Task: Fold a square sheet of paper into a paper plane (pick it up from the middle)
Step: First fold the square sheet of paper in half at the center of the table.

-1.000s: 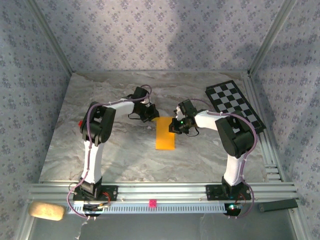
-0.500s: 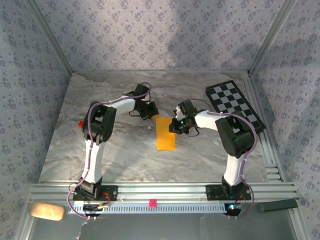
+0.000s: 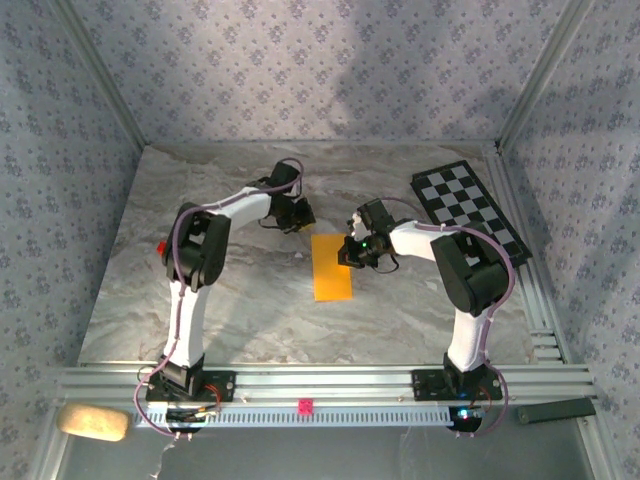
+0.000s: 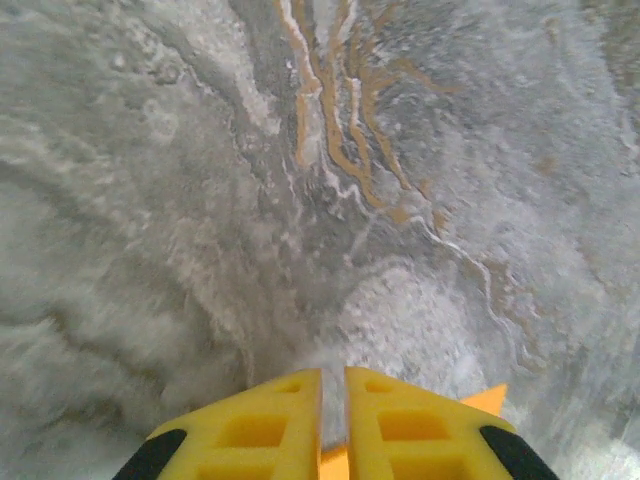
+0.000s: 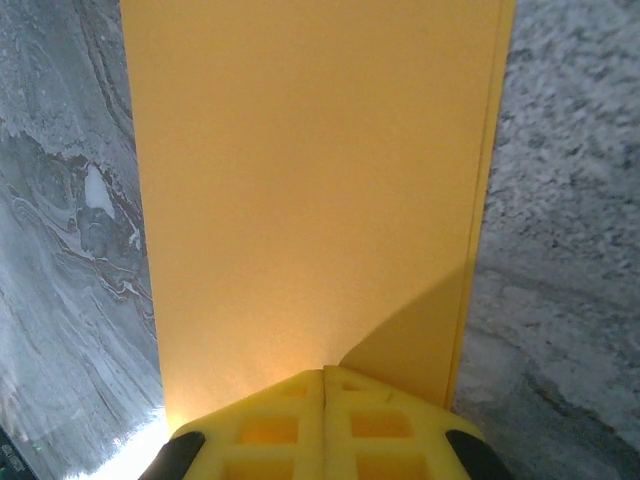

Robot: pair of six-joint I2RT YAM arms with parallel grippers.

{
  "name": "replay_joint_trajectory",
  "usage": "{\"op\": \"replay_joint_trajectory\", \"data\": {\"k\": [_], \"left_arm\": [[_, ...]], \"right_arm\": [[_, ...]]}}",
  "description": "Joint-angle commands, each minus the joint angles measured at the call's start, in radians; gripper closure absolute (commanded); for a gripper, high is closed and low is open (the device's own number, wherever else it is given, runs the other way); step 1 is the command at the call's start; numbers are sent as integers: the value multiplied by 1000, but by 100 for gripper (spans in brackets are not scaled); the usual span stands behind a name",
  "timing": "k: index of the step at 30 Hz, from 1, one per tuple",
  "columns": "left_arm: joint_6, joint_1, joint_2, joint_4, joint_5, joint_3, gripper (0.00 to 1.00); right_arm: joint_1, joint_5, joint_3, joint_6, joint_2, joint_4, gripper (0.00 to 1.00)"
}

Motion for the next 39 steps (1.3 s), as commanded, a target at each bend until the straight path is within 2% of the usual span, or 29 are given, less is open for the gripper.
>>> {"op": "replay_joint_trajectory", "data": {"k": [1,6,11,16,22,31,39], "left_arm": [[65,-8,-139,12,26,-62,86],[26,-23,-215,139,265,-239,86],[-11,-59,-250,216,371,-371,86],[-47,-118,-262,310,401,-475,86],[-56,-166,-267,364,366,-571,86],[4,-173,-299,348,334,-716,85],[104,-189,-419,219,293,-741,84]], "right_arm": [[-8,110,-53,-7,58,-214,100],[-12,117,-57,9,51,-207,100],[-13,117,-62,15,48,-204,100],[-11,120,-65,19,48,-201,100],[-10,123,-65,18,49,-206,100],[-12,130,-70,14,51,-209,100],[-9,126,-68,17,52,-203,100]]}}
